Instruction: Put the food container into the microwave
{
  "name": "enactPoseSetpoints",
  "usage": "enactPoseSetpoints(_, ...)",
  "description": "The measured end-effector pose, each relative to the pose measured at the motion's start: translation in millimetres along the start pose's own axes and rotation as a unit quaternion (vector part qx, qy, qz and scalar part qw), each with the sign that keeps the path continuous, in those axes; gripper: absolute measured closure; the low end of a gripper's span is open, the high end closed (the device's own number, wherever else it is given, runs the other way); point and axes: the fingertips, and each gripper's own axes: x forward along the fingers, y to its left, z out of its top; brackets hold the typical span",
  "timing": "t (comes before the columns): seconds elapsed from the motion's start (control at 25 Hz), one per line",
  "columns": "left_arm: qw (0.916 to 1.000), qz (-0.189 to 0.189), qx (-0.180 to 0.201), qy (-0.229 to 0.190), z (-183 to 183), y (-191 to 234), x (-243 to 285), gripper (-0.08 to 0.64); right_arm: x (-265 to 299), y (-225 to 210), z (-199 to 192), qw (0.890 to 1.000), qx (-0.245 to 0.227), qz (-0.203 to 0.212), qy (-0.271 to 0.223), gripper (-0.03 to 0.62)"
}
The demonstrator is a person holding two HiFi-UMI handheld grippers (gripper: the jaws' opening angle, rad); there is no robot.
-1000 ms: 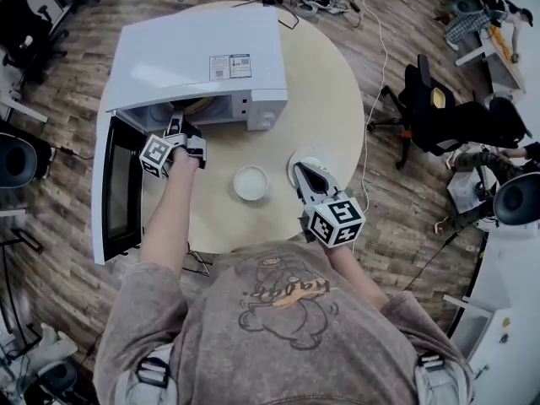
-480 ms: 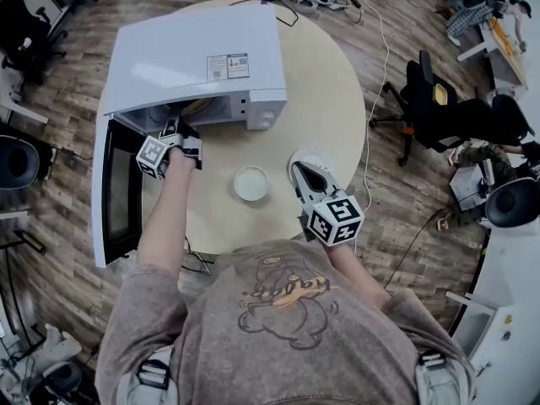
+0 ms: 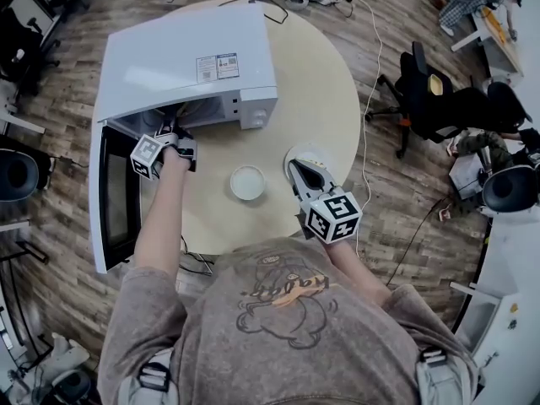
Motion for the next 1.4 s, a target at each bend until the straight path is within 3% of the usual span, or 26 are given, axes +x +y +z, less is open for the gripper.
enactPoseSetpoints(0.16,0.9991,0.017,0.033,0.022,-1,2,2,0.322,-1,0,-2,1.000,0.003,-0.001,0.000,0.594)
enactPoseSetpoints(0.6,0.9934,0.066,0.060,0.072,-2,9,6,0.321,3,7,-4,1.000,0.006,0.005,0.000,0.594)
enactPoseSetpoints(1.12,0.9873,0.070,-0.010,0.142,-18,13,11,0.319,5,6,-6,1.000,0.009,0.006,0.000,0.592)
enactPoseSetpoints(1.4,0.9804,0.076,-0.016,0.181,-26,11,13,0.318,4,4,-5,1.000,0.011,0.005,0.000,0.592)
